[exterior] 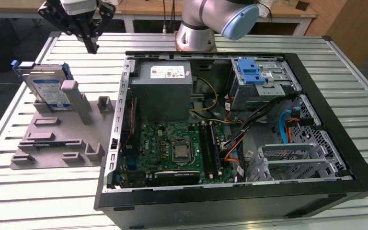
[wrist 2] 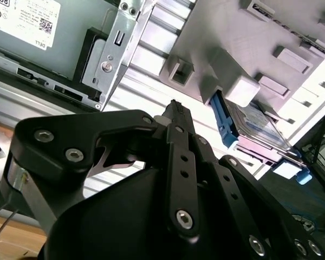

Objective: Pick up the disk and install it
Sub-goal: 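Reach for the disk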

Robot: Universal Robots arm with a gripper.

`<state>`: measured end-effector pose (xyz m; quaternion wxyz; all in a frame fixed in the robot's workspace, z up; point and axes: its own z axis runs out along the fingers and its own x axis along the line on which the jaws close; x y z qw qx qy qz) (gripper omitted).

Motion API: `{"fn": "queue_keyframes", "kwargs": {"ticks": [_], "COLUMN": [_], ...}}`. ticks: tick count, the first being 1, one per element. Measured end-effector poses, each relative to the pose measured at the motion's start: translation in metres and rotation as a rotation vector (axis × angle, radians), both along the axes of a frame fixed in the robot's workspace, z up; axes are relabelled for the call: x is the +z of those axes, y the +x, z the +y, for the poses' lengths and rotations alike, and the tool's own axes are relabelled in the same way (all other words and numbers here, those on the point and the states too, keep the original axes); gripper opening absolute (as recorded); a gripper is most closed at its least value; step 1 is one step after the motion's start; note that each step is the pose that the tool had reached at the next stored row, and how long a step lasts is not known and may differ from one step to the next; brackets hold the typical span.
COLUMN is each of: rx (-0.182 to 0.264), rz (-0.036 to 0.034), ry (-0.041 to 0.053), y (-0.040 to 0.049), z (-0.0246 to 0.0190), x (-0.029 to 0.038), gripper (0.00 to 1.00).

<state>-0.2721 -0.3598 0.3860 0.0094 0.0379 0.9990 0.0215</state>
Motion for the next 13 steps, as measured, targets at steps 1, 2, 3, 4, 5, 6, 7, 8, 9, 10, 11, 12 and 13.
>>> {"fn": "queue_keyframes", "kwargs": {"ticks": [1, 2, 3, 4, 5, 6, 7, 8, 9, 10, 11, 12, 13], "rx": [0.000, 0.000, 0.000, 0.000, 0.000, 0.000, 0.000, 0.000, 0.000, 0.000, 0.000, 0.000, 0.000], "rz": [0.0001, 0.0002, 0.0004, 0.0005, 0.0006, 0.0008, 0.0009, 0.0010, 0.0011, 0.0013, 0.0014, 0.0014, 0.0017], "ry": [0.0000, 0.0000, 0.0001, 0.0001, 0.0000, 0.0000, 0.0000, 0.0000, 0.0000, 0.0001, 0.0001, 0.0001, 0.0000], "y": [-0.0010, -0.0020, -0.0031, -0.0041, -0.0051, -0.0063, -0.0073, -0.0084, -0.0095, -0.0105, -0.0116, -0.0126, -0.0137], "z": [0.0001, 0.0002, 0.0004, 0.0005, 0.0006, 0.0008, 0.0009, 0.0011, 0.0012, 0.0013, 0.0014, 0.0016, 0.0017], "x": [0.0000, -0.0001, -0.0001, -0.0001, -0.0001, -0.0001, -0.0001, -0.0002, -0.0002, -0.0002, -0.0002, -0.0003, -0.0003], "gripper": [0.11, 0.11, 0.11, 0.11, 0.11, 0.11, 0.11, 0.11, 0.11, 0.11, 0.11, 0.11, 0.11]}}
